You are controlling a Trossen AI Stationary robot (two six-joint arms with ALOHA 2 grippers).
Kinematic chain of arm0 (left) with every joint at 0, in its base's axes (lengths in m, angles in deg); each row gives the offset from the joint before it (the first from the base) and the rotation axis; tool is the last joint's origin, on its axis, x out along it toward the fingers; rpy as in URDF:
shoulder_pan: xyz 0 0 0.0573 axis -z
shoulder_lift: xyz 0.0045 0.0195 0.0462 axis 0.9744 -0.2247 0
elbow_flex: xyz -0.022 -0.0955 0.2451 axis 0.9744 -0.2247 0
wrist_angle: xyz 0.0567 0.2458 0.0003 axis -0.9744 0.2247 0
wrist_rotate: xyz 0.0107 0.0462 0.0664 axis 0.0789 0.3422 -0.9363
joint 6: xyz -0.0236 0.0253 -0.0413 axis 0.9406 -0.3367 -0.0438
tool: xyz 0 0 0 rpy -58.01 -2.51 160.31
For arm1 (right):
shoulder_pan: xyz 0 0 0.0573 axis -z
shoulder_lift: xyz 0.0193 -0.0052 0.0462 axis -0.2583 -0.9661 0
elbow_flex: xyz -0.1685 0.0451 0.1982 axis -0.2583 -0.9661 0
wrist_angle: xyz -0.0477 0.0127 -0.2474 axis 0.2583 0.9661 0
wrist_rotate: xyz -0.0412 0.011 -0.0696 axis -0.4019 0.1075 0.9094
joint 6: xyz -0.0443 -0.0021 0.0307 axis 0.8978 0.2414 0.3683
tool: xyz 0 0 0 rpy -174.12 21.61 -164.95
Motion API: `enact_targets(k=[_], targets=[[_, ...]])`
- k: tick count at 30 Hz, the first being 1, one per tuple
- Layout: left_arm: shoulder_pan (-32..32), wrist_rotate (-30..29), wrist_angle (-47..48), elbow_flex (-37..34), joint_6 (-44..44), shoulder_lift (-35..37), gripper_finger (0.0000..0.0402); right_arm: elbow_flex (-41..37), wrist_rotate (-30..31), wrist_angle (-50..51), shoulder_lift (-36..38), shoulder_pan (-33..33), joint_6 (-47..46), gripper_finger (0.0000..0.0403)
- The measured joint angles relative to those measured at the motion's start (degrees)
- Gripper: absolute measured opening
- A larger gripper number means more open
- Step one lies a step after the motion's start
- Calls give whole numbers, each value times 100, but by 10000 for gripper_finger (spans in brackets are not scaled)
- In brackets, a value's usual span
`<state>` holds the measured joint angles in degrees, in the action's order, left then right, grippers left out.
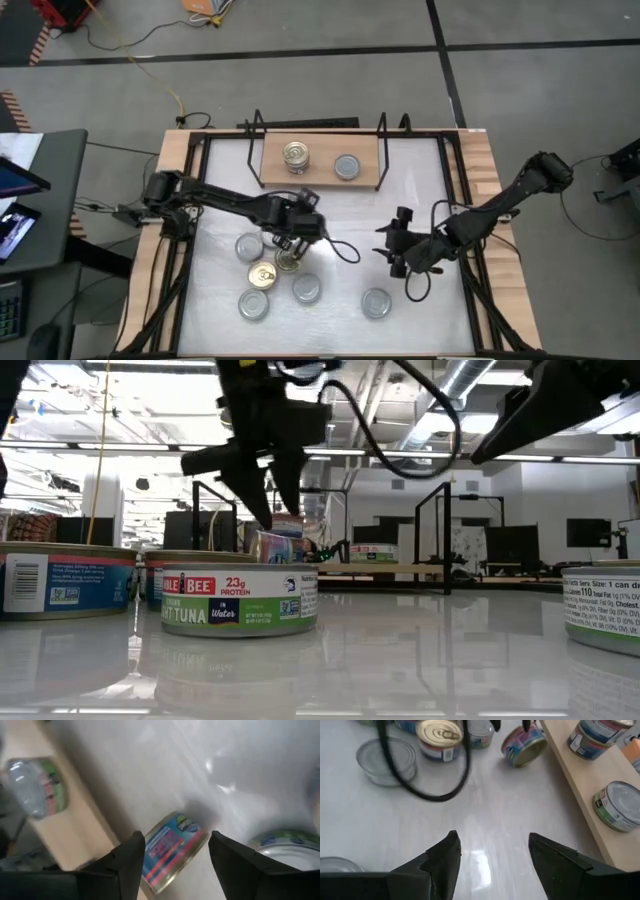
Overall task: Stack canned seafood by type on shelf
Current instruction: Stack the blue-pink tuna can on top of the other blue-pink tuna can on the shelf
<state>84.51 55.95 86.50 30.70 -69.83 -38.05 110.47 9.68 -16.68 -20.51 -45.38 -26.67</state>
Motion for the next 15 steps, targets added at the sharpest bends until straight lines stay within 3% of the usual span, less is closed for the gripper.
enact_targets(k=[7, 15], targets=[[-13, -391, 1481, 1579, 35, -1200, 222, -37, -10, 16, -58, -39, -6, 265], [-8, -864, 2019, 2084, -266, -1611, 222, -44, -5, 74, -9, -188, -1, 265]])
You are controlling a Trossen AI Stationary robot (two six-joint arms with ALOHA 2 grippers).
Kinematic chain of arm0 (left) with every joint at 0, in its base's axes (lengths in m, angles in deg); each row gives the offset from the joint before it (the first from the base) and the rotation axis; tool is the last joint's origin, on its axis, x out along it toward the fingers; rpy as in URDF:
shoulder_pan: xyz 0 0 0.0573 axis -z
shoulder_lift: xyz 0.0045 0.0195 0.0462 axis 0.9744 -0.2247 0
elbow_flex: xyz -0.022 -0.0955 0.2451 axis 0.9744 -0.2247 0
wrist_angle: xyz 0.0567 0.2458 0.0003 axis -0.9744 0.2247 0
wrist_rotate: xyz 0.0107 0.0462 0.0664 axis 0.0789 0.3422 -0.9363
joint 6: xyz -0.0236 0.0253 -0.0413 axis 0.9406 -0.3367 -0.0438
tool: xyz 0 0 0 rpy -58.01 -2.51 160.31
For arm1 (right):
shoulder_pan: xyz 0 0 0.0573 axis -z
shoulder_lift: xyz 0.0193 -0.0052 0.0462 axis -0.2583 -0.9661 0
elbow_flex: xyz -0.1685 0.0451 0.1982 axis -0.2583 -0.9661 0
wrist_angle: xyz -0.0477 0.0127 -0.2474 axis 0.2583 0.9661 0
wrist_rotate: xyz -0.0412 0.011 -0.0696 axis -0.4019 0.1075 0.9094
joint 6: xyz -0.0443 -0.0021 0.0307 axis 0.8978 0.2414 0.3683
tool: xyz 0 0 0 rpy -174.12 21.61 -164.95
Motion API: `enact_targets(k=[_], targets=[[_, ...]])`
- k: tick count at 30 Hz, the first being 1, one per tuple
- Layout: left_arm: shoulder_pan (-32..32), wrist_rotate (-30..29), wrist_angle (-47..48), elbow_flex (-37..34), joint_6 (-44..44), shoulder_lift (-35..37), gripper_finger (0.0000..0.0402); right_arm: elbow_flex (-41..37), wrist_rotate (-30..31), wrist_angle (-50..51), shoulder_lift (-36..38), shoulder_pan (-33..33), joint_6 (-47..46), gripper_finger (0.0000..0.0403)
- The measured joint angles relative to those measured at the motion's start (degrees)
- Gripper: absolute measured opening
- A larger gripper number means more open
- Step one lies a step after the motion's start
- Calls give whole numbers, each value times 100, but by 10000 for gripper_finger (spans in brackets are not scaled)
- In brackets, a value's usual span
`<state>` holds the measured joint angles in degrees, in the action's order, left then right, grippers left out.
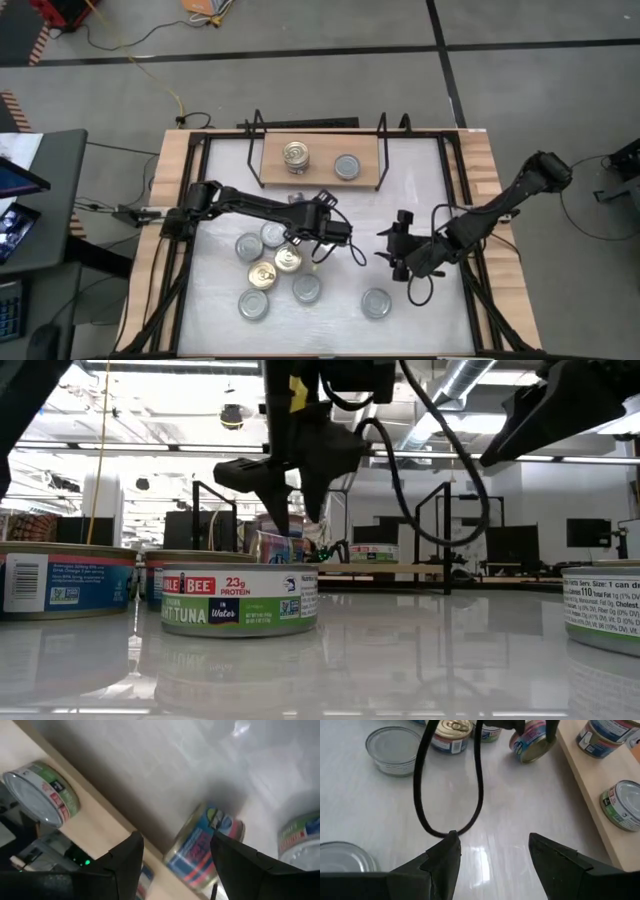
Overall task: Stack canned seafood by type on shelf
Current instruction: Stack the blue-pink tuna can on top of the other blue-pink tuna can on the shelf
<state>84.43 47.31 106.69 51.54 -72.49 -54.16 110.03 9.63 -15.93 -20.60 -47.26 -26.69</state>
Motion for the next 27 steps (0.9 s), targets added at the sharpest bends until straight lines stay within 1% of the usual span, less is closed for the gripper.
enact_targets(k=[5, 13, 16, 19, 24, 27], targets=[[46, -79, 396, -11, 106, 5, 222, 0, 12, -3, 8, -43, -47, 265], [145, 558, 520, -15, 91, 7, 222, 0, 52, -254, -8, -75, -106, 265], [128, 677, 508, -15, -14, 7, 224, 0, 52, -392, -11, -75, -105, 265], [92, 678, 479, -15, -155, 7, 237, 0, 52, -428, -22, -81, -116, 265], [22, 700, 433, -15, -345, 7, 275, 0, 54, -428, -22, -146, -195, 265], [-54, 881, 400, -17, -677, 7, 297, 0, 54, -432, -22, -153, -200, 265]])
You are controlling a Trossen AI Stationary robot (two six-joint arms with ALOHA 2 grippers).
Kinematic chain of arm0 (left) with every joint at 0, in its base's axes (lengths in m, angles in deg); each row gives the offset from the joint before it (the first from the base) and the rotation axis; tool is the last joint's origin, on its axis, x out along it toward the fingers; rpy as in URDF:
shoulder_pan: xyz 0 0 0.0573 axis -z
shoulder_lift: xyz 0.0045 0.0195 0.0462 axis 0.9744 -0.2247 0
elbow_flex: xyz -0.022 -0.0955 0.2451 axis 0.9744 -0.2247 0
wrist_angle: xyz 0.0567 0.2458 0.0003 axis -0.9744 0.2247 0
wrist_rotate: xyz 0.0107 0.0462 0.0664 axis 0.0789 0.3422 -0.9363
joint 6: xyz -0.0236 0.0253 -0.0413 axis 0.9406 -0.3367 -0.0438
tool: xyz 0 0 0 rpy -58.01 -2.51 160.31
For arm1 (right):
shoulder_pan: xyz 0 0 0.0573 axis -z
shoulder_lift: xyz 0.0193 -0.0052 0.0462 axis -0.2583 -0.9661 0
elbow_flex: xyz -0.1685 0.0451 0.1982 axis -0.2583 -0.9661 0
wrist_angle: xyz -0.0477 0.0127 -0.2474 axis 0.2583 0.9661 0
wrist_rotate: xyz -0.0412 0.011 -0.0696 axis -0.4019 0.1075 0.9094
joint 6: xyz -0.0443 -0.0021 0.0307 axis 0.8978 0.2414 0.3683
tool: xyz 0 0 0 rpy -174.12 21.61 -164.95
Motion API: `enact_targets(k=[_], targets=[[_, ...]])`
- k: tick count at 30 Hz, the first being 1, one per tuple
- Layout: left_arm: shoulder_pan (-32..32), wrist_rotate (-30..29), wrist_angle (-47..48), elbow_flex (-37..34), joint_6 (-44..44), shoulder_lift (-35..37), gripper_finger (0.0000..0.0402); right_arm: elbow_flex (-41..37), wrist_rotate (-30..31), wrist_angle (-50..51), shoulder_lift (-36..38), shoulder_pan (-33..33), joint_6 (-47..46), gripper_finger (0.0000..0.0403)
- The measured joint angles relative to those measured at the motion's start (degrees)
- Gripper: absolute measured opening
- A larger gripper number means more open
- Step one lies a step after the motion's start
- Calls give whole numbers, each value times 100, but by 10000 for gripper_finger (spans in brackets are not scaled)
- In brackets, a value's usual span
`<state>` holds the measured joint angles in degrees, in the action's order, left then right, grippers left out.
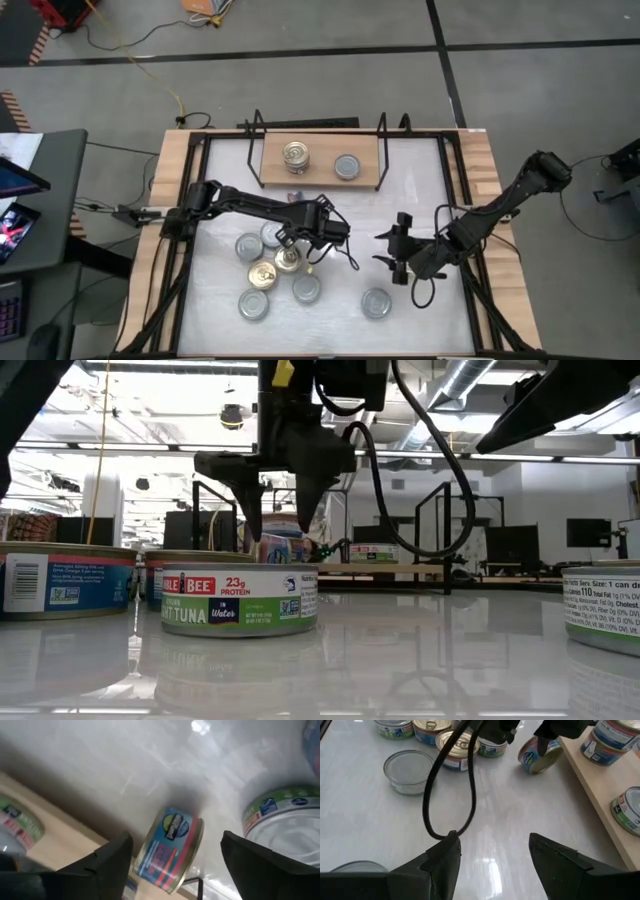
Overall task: Stack canned seafood by type on shelf
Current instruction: Stack the blue-pink tuna can on top of the other blue-pink tuna can on the shelf
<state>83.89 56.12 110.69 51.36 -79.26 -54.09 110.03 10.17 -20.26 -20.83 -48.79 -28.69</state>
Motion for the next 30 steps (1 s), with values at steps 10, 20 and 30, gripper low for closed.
enact_targets(k=[10, 20, 30], targets=[[-375, 305, 5, -4, -1121, 0, 310, 0, 11, 0, 0, 0, -8, 265], [-859, 289, -65, -487, -1699, 7, 308, 0, 11, -2, 0, 0, -2, 265], [-896, -232, -122, -750, -1505, 7, 266, 2, 11, -2, 0, 4, 6, 265]])
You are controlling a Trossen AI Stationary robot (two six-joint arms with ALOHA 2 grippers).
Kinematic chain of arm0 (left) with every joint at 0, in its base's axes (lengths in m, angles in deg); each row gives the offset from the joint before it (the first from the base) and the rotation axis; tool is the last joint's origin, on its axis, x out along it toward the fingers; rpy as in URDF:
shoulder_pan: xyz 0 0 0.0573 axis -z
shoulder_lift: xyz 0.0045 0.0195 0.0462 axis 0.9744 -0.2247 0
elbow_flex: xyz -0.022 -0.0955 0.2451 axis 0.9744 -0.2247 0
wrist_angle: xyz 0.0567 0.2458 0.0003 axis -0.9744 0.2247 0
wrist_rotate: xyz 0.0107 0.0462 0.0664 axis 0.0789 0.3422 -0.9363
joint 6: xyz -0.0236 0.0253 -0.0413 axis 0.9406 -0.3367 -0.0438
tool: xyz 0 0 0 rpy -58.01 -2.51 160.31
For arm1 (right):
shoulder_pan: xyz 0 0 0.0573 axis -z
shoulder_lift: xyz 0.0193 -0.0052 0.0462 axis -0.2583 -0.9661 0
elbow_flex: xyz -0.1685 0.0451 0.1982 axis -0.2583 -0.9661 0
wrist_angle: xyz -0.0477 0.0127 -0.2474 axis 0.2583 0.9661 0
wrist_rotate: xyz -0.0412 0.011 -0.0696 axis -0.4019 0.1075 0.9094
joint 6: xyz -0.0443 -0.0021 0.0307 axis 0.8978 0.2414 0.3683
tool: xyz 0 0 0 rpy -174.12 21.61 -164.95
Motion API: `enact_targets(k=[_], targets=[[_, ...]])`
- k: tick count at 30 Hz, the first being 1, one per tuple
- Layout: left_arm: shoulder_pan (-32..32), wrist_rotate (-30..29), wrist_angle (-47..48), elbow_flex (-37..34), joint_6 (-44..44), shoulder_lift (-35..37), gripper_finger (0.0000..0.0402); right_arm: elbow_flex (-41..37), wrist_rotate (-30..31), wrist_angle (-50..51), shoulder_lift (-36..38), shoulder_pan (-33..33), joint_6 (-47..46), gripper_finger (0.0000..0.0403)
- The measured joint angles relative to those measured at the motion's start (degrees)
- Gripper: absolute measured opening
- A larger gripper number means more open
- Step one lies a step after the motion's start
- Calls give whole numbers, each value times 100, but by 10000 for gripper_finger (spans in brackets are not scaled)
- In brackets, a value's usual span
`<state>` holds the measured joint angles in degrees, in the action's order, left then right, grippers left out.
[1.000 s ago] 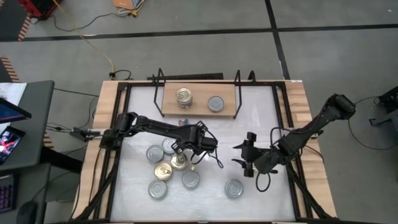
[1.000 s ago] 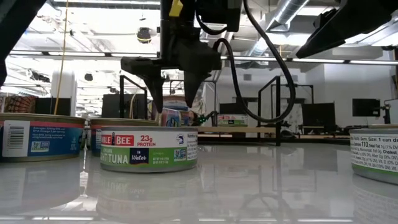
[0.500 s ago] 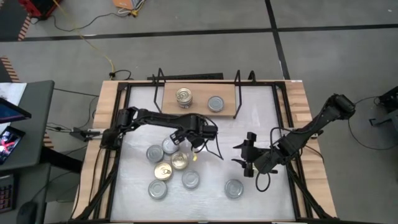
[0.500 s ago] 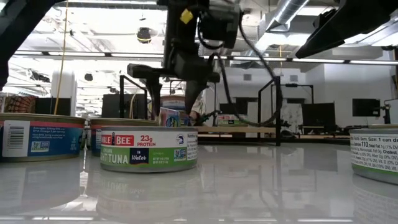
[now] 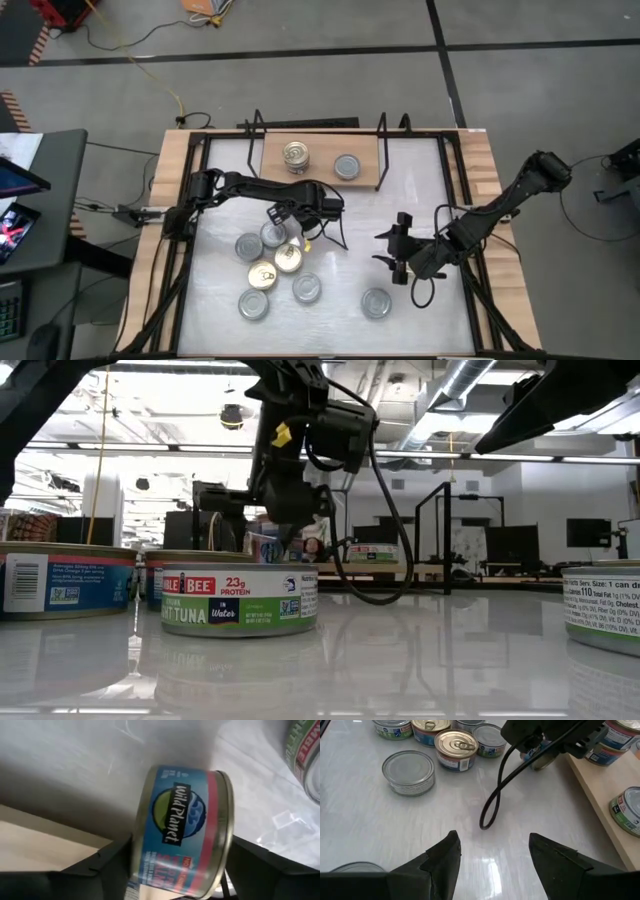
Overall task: Stack canned seafood by type on shelf
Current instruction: Stack the blue-pink tuna can on top of the other blue-pink tuna can on the shelf
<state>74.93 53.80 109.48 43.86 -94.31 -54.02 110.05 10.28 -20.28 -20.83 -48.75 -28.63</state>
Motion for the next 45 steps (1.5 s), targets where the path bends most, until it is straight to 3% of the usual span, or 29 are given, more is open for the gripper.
enact_targets(k=[6, 13, 19, 30, 38, 45], targets=[[26, -80, 48, 0, 580, 0, 186, 0, 0, 0, 0, 0, 0, 265], [59, -64, 457, 131, 1511, -2, 180, 0, 11, 0, 0, 17, 47, 265], [-73, 963, 867, 465, 2536, 139, 180, 0, 100, 27, 0, 17, 66, 265], [-675, 2540, 888, 479, 3518, 1372, 181, 0, 111, 46, 0, 11, 61, 265], [-1133, 3395, 309, 479, 3779, 2158, 182, 2, 111, -20, 0, 11, 50, 265], [-2022, 4525, -865, 376, 3750, 2469, 182, 4, 111, -192, 0, 4, 174, 265]])
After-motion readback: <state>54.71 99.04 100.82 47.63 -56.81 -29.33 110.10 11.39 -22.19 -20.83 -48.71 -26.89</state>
